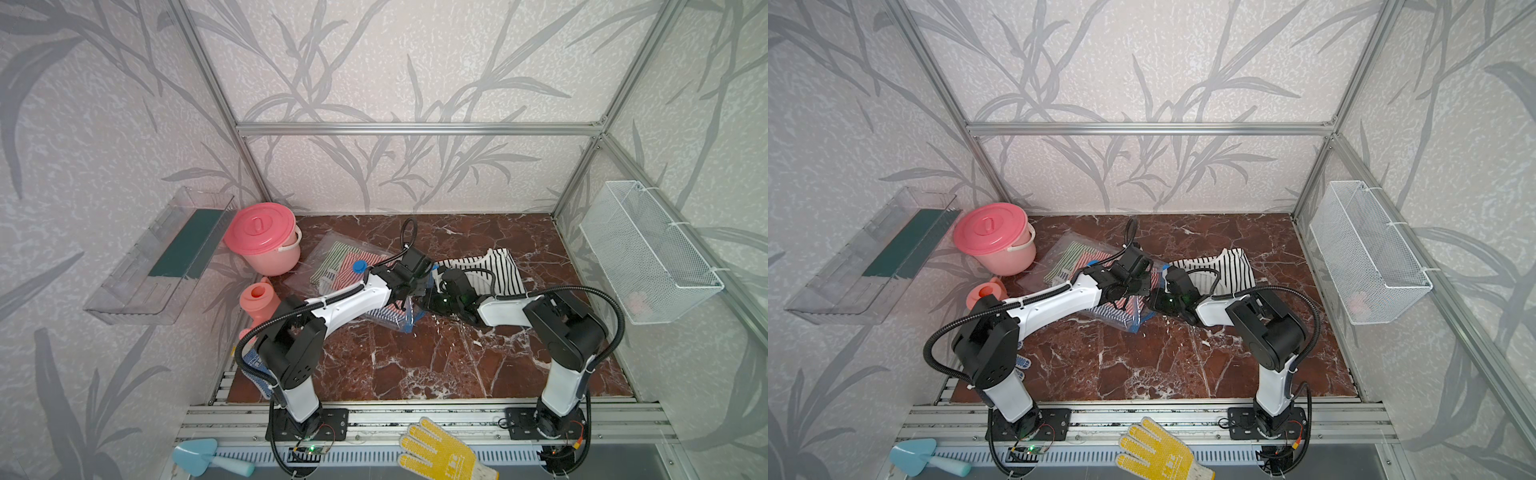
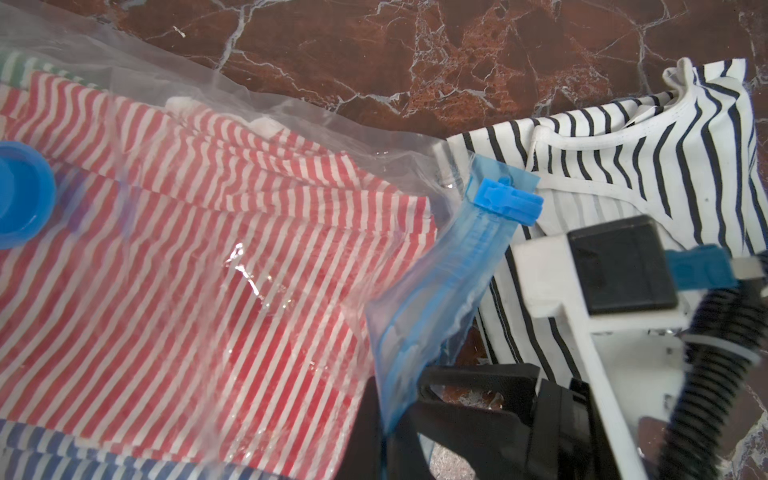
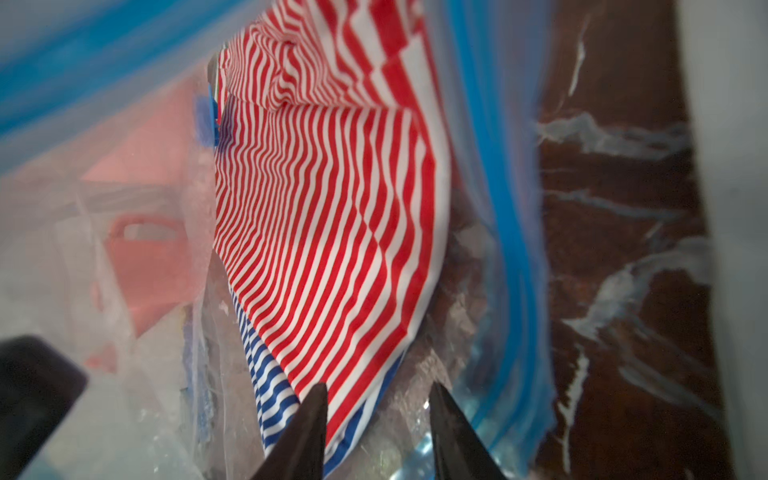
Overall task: Take the tank top out of the vacuum bag
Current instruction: Take out the tank top from the vacuum bag.
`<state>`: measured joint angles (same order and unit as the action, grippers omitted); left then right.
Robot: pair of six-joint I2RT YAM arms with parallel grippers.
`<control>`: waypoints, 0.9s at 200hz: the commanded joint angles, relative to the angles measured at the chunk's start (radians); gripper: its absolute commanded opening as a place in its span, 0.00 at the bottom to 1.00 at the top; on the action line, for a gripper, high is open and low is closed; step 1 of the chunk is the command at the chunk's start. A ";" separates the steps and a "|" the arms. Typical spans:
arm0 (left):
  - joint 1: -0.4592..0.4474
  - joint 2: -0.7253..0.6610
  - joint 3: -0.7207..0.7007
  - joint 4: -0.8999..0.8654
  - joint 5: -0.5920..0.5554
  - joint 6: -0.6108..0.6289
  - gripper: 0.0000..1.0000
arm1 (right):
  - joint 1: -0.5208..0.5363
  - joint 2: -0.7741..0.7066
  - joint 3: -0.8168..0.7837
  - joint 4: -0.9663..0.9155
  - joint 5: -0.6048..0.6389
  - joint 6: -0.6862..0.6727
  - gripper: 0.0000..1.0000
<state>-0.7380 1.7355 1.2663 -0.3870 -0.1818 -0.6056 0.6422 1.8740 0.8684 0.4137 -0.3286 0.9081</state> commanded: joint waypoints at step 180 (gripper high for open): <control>-0.009 -0.028 -0.013 0.015 -0.033 -0.003 0.00 | 0.005 0.022 0.094 -0.093 0.086 -0.081 0.04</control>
<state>-0.7387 1.7351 1.2545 -0.3779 -0.1928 -0.6048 0.6426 1.9152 0.9348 0.3428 -0.2520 0.8417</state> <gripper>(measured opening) 0.045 0.048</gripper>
